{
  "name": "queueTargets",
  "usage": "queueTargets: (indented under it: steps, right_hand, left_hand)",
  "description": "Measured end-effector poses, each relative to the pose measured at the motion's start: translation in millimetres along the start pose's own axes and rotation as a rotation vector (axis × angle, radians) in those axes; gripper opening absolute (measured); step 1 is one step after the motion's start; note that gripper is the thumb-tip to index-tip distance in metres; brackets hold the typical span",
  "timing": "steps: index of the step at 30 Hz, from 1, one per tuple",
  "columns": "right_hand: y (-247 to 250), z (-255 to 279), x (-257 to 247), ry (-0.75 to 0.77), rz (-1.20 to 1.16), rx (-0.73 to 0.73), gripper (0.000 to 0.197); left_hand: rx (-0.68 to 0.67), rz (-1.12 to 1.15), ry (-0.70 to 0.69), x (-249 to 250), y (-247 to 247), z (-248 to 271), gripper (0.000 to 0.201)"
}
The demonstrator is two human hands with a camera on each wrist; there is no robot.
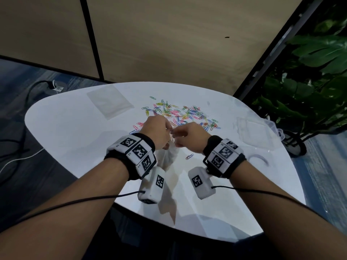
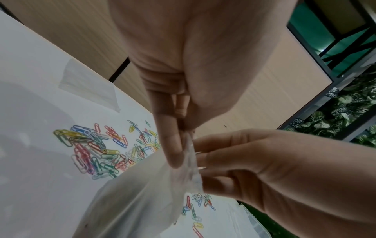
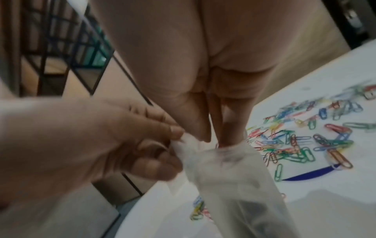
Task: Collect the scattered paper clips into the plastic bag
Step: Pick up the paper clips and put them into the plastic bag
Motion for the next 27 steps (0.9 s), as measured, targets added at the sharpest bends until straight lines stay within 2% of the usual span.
queueTargets:
  steps: [3, 4, 6, 7, 9, 10, 11, 12, 13, 15, 17, 23, 25, 27]
  right_hand:
    - [26.6, -0.7, 10.6, -0.033, -0.487, 0.075, 0.026]
    - [39.7, -1.7, 19.6, -0.038, -0.553, 0.129, 0.023]
    - [65.1, -7.3, 58.1, -0.12, -0.438, 0.225, 0.018]
    - [72.1, -8.7, 86.0, -0.232, -0.275, 0.23, 0.039]
    - [75.0, -4.6, 148.0, -0.531, 0.084, 0.161, 0.108]
    - [73.6, -2.5, 176.3, -0.633, 0.227, 0.125, 0.139]
    - [69.1, -1.7, 194.9, -0.673, 0.32, 0.1, 0.156]
    - [62.5, -0.8, 200.5, -0.653, 0.366, 0.095, 0.161]
    - [55.3, -1.9, 195.9, -0.588, 0.361, 0.112, 0.154]
    - [42.0, -11.0, 174.6, -0.431, 0.299, 0.164, 0.125]
    - [29.4, -23.4, 156.2, -0.352, 0.267, 0.181, 0.106]
    - [26.9, -58.1, 135.7, -0.36, 0.192, 0.332, 0.078]
    - [27.9, -65.5, 126.0, -0.352, 0.261, 0.317, 0.075]
    - [27.6, -73.8, 124.0, -0.344, 0.294, 0.308, 0.082]
  left_hand:
    - [0.009, 0.024, 0.016, -2.1, 2.4, 1.3, 0.016]
    - [0.011, 0.03, 0.019, -3.3, 3.2, 1.7, 0.017]
    - [0.014, 0.035, 0.019, -5.9, 5.0, 2.2, 0.018]
    - [0.015, 0.037, 0.021, -7.4, 6.3, 2.6, 0.018]
    - [0.013, 0.036, 0.028, -10.0, 8.7, 3.9, 0.017]
    - [0.013, 0.031, 0.027, -10.9, 9.9, 4.1, 0.018]
    - [0.013, 0.022, 0.026, -11.9, 11.4, 4.5, 0.018]
    - [0.013, 0.015, 0.025, -12.9, 12.8, 5.2, 0.018]
    - [0.014, 0.012, 0.026, -14.4, 14.5, 5.7, 0.018]
    - [0.017, 0.006, 0.027, -18.0, 17.2, 4.9, 0.018]
    - [0.012, 0.008, 0.03, -22.0, 18.8, 4.5, 0.018]
    - [0.01, -0.003, 0.011, -24.8, 20.3, 4.3, 0.019]
    - [0.007, -0.008, 0.009, -24.9, 20.3, 4.0, 0.019]
    - [0.01, -0.012, 0.006, -24.9, 20.7, 3.3, 0.018]
Point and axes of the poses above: each hand's wrist, its own z-axis away from the middle knuckle, its own y-axis out of the back of the hand, x = y × z, the point moved 8 cm from there along -z, towards the middle knuckle, and after that the axes turned 12 degrees about -z, right-handed, at the moved point
